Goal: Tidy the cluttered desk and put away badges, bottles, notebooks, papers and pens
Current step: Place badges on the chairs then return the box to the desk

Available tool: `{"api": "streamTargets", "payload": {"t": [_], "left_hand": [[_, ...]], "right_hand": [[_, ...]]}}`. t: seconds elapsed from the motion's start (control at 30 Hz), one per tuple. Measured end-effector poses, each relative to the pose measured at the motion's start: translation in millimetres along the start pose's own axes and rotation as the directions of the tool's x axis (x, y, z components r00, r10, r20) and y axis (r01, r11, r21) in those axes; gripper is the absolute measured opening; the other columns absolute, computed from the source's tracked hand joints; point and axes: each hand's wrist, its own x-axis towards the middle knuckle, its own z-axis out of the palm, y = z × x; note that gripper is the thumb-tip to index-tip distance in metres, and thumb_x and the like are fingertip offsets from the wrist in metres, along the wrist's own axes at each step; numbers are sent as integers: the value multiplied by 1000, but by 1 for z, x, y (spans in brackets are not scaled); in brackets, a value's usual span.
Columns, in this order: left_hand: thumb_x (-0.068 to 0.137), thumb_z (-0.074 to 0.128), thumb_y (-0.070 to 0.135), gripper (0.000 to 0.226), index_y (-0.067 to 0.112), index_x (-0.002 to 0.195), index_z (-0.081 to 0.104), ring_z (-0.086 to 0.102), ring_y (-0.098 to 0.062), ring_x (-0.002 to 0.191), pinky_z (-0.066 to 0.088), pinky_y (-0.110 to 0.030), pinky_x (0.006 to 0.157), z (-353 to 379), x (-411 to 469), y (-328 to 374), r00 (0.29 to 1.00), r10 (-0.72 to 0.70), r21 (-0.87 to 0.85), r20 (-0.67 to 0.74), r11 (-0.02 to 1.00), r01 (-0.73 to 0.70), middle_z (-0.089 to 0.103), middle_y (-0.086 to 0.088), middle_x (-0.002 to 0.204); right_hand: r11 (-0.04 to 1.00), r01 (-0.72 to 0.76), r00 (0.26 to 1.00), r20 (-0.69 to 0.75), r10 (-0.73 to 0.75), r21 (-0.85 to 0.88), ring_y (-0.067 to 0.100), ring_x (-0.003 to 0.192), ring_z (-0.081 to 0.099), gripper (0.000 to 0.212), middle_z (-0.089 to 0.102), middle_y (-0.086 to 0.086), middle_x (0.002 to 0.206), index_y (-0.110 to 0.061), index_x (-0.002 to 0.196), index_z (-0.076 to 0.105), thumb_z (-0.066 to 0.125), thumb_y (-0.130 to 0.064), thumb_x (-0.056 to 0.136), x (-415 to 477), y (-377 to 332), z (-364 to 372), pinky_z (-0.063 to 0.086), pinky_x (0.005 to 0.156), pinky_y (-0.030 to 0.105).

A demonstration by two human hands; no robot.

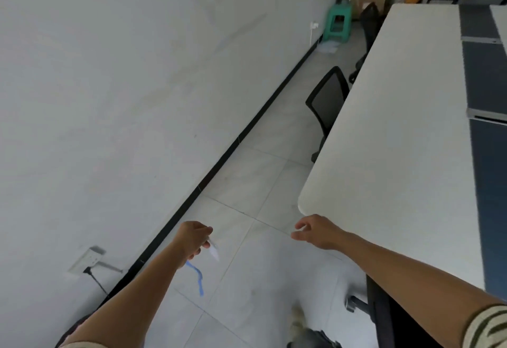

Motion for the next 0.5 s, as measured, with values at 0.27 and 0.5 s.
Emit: {"api": "streamTargets", "payload": {"t": [0.27,0.5], "left_hand": [[93,54,16,18,0,98,62,30,-14,44,21,-21,46,-13,136,114,996,40,109,78,993,-48,65,-14,73],[92,57,18,17,3,96,63,33,-14,44,25,-20,46,-50,235,219,987,135,106,84,984,-143,68,-15,77]], "right_hand": [[988,-112,984,-124,125,106,19,101,64,46,65,4,113,-16,119,63,71,-45,85,139,-9,-80,50,87,28],[981,-140,970,-179,164,136,17,104,62,45,62,-1,111,-18,118,63,71,-47,84,243,-52,-156,49,90,28]]}}
